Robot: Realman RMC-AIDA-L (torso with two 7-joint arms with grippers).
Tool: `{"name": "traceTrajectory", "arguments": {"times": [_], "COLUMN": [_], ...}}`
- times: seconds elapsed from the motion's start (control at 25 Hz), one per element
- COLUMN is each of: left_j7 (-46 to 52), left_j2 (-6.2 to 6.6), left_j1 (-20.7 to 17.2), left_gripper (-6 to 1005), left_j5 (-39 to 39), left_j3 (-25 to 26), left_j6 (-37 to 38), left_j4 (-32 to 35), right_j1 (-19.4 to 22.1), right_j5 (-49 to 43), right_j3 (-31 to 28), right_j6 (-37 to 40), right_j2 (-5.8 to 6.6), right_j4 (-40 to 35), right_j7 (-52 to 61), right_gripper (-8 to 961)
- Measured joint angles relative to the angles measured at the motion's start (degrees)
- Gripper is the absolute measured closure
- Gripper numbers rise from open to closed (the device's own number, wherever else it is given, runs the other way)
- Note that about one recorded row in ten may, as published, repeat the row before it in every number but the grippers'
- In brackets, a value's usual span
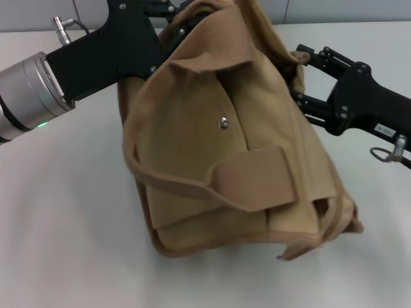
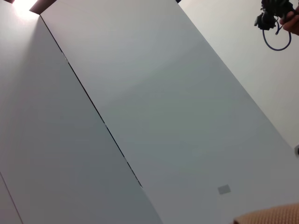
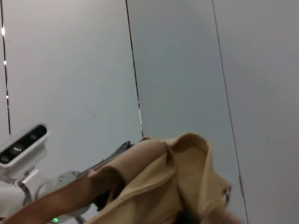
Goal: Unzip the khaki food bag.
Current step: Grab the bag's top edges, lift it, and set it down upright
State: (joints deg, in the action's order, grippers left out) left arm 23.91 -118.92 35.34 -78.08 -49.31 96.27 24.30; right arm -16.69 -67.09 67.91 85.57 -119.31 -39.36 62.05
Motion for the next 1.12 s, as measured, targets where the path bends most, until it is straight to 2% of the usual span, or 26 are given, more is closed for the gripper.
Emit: {"name": "traceTrajectory", "arguments": {"times": [0.28,0.68,0.92,1.12], "left_j7": [0.0,0.0,0.0,-0.5], "left_j2": [-0.02,-0.08,-0.15,-0.17], "left_j1": [0.0,0.3,0.4,0.6], "left_gripper": [914,914,914,914], "left_j5": [0.1,-0.1,-0.1,-0.1], "left_j3": [0.1,0.0,0.0,-0.4], "left_j6": [-0.1,0.0,0.2,0.1], "left_j4": [0.0,0.0,-0.1,-0.3], "right_j1": [1.3,-0.3,-0.7,-0.7], "right_j5": [0.3,-0.4,-6.6,-5.9], "right_j3": [-6.0,-9.5,-9.4,-5.9], "right_j6": [7.6,6.2,5.4,5.7], "right_j2": [-0.03,-0.04,-0.07,-0.57], "right_j4": [3.2,3.2,-0.3,1.4], "right_j7": [-2.6,-1.3,-2.1,-11.2], "right_gripper": [110,111,111,111]}}
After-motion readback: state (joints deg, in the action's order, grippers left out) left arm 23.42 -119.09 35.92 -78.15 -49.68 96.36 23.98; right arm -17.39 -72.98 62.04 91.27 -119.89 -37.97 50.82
